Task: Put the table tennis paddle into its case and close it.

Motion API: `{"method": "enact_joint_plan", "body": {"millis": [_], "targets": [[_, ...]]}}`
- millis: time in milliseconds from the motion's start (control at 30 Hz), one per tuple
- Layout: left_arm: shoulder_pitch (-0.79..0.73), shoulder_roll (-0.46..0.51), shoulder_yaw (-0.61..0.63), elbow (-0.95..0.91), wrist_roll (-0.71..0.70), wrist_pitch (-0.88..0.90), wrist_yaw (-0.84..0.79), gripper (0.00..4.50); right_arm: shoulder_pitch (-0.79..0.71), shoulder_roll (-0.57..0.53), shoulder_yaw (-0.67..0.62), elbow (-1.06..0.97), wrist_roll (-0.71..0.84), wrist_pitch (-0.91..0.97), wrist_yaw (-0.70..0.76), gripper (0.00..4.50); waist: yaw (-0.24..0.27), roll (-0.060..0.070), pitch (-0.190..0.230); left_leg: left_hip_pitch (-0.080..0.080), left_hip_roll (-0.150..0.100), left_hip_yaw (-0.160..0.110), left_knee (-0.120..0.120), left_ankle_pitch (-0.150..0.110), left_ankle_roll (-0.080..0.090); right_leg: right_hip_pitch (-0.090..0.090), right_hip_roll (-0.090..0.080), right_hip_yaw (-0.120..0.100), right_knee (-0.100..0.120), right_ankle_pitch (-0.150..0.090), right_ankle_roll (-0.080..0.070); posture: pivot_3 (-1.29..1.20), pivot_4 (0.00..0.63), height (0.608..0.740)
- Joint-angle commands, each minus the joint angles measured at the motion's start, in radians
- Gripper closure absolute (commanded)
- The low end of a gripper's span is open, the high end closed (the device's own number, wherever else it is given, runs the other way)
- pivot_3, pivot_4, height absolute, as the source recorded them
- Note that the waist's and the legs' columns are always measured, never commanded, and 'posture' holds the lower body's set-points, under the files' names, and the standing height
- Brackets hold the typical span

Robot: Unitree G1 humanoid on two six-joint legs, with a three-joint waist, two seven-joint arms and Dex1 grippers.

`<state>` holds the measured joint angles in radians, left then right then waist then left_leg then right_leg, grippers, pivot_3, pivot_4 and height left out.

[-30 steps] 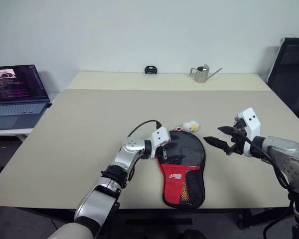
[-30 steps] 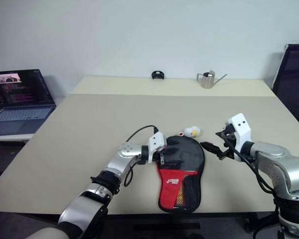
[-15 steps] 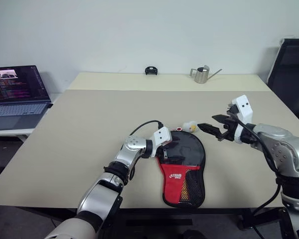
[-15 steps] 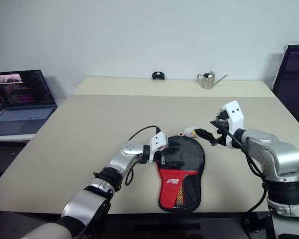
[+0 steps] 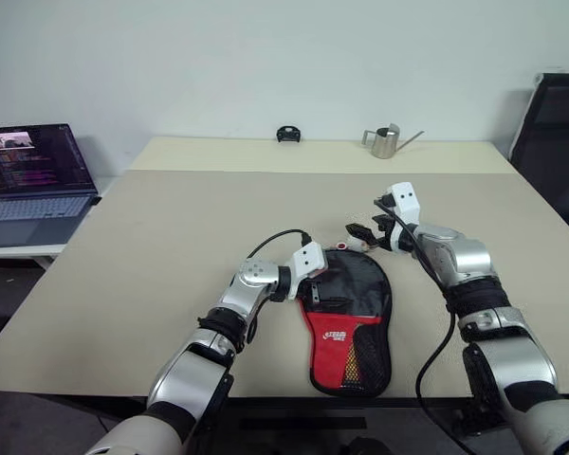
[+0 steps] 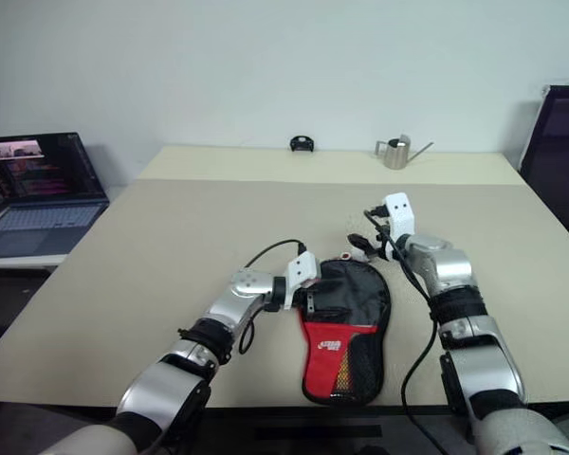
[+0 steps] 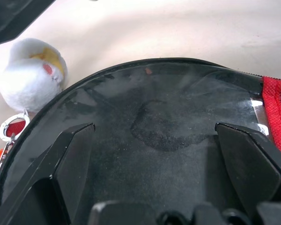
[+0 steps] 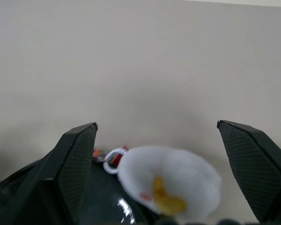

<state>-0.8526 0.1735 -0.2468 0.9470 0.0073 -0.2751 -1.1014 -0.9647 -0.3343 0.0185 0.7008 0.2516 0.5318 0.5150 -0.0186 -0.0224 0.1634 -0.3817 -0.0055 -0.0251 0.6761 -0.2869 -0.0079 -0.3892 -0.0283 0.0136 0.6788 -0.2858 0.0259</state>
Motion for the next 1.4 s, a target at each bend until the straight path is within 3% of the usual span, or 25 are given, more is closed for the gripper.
{"method": "enact_joint_plan", "body": {"millis": [33, 533, 667, 933, 1100, 1400], "targets": [[0.05, 0.013, -0.044, 0.024, 0.057, 0.013, -0.011, 0.03, -0.05, 0.015, -0.021, 0.122, -0.04, -0.11, -0.011, 0.0, -0.001, 0.0, 0.0, 0.0, 0.0, 0.0, 0.0, 0.0, 0.0, 0.0, 0.0, 0.0, 0.0, 0.0, 0.0, 0.0, 0.15, 0.74], [0.082, 0.035, -0.055, -0.014, 0.067, 0.019, -0.009, 0.03, -0.06, 0.056, -0.027, 0.275, -0.087, -0.182, 0.012, 0.0, -0.012, 0.002, -0.001, 0.001, 0.0, 0.0, 0.0, 0.0, 0.0, 0.0, -0.001, 0.001, 0.001, 0.0, 0.0, 0.0, 0.15, 0.74], [0.087, 0.036, -0.057, -0.014, 0.071, 0.017, -0.003, 0.0, -0.054, 0.065, -0.022, 0.262, -0.086, -0.164, 0.028, 0.92, -0.012, 0.002, -0.001, 0.001, 0.0, 0.0, 0.0, 0.0, 0.0, 0.0, -0.001, 0.0, 0.001, 0.0, 0.0, 0.0, 0.15, 0.74], [0.099, 0.033, -0.073, -0.005, 0.088, 0.017, 0.008, 0.0, -0.033, 0.08, -0.016, 0.227, -0.098, -0.15, 0.029, 3.49, -0.012, 0.003, -0.004, 0.002, 0.001, 0.0, 0.0, 0.0, 0.0, 0.001, -0.001, 0.001, 0.001, 0.0, 0.0, 0.0, 0.15, 0.74], [0.108, 0.029, -0.087, 0.019, 0.104, 0.018, 0.009, 0.0, -0.032, 0.066, -0.016, 0.202, -0.12, -0.164, 0.018, 3.96, -0.012, 0.004, -0.005, 0.002, 0.0, 0.0, 0.0, 0.0, 0.0, 0.001, -0.001, 0.0, 0.001, 0.0, 0.0, 0.0, 0.15, 0.74], [0.109, 0.023, -0.102, 0.05, 0.124, 0.015, 0.009, 0.0, -0.021, 0.017, -0.03, 0.128, -0.128, -0.142, 0.022, 3.97, -0.01, 0.004, -0.005, 0.002, 0.0, 0.0, 0.0, 0.0, 0.0, 0.001, -0.001, 0.0, 0.001, 0.0, 0.0, 0.0, 0.15, 0.74]]}}
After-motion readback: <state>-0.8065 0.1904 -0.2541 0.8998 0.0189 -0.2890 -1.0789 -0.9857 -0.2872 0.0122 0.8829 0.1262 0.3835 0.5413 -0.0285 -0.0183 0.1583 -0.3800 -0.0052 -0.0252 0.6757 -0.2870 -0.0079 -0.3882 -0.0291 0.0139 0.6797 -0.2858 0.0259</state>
